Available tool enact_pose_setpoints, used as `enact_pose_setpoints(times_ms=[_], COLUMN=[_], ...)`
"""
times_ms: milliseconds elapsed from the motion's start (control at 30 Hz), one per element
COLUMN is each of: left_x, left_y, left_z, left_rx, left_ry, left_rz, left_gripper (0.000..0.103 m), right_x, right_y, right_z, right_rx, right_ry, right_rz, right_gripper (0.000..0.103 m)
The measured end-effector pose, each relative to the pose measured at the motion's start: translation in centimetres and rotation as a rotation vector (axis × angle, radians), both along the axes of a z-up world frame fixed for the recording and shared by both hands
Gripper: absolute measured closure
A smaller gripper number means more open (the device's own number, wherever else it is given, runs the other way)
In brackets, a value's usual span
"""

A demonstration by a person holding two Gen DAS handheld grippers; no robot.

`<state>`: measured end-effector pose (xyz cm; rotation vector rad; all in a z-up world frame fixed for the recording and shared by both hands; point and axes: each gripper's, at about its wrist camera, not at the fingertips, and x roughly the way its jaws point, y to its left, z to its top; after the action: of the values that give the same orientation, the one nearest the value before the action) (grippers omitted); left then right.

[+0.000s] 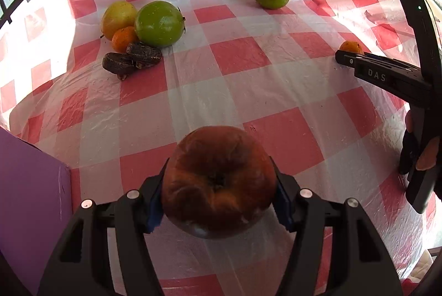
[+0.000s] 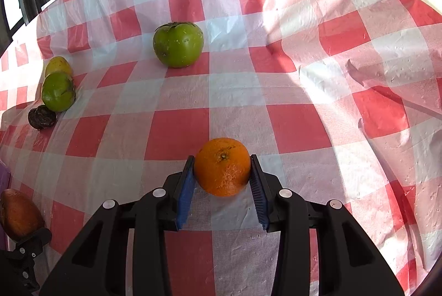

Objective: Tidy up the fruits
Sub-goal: 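Carry the red apple and orange over the white box with both grippers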

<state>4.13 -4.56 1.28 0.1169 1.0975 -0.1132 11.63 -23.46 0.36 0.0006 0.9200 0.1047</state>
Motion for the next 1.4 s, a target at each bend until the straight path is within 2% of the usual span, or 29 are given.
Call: enact_pose_setpoints(times_ms=[67,133,267,400,567,667,800,967,1100,1167,1233,1400], left_x=[-0.4,-1.2,-2.5,-3.7,-4.4,-4.6,-5.3,-7.2,-9.0,-9.9,-10.9,-12.4], left_y=[0.1,0.3,0.4,0.4,1.2,1.8,3.8,7.5,11.6,13.4,15.5,21.4], left_z=[0.2,0.7,1.4,2.6,3.9,4.9,8.5,14.5,16.8,17.3,17.3,15.0], left_rx=[-0.012,-0.025,-0.042,-0.053,-0.126,-0.162,-0.182,-0.197,-0.190,-0.152,-0.134,-0.163], left_ry=[0.020,0.018,0.032,0.042,0.079,0.101,0.074,-0.050,-0.113,-0.153,-0.182,-0.174], left_rz=[-0.010,-0.018,-0.070,-0.140,-0.147,-0.147,-0.130,-0.158,-0.137,-0.148,-0.144,-0.065], left_gripper=[0.040,0.040,0.040,0.040,0.040,0.040,0.040,0.040,0.040,0.040,0.040,0.040], right_x=[0.1,-0.9,-5.0,-9.1,-12.1,-13.6,-15.6,-16.5,-16.8,-17.5,-18.0,-18.2], right_y=[0.1,-0.1,0.3,0.9,3.3,5.1,7.5,9.9,11.4,12.2,13.3,18.6], right_z=[0.4,1.2,2.6,2.4,1.5,1.5,4.1,10.1,13.9,15.3,15.9,17.2], right_rx=[-0.011,0.037,0.107,0.147,0.120,0.043,-0.043,-0.043,-0.005,0.008,0.034,0.101], right_ry=[0.055,0.093,0.126,0.191,0.285,0.327,0.368,0.275,0.151,0.089,0.064,-0.007], right_rz=[-0.011,-0.035,-0.061,-0.086,-0.095,-0.089,-0.054,-0.009,0.026,0.047,0.068,0.182], right_gripper=[0.066,0.066,0.066,0.066,0.066,0.066,0.067,0.067,0.067,0.067,0.067,0.066])
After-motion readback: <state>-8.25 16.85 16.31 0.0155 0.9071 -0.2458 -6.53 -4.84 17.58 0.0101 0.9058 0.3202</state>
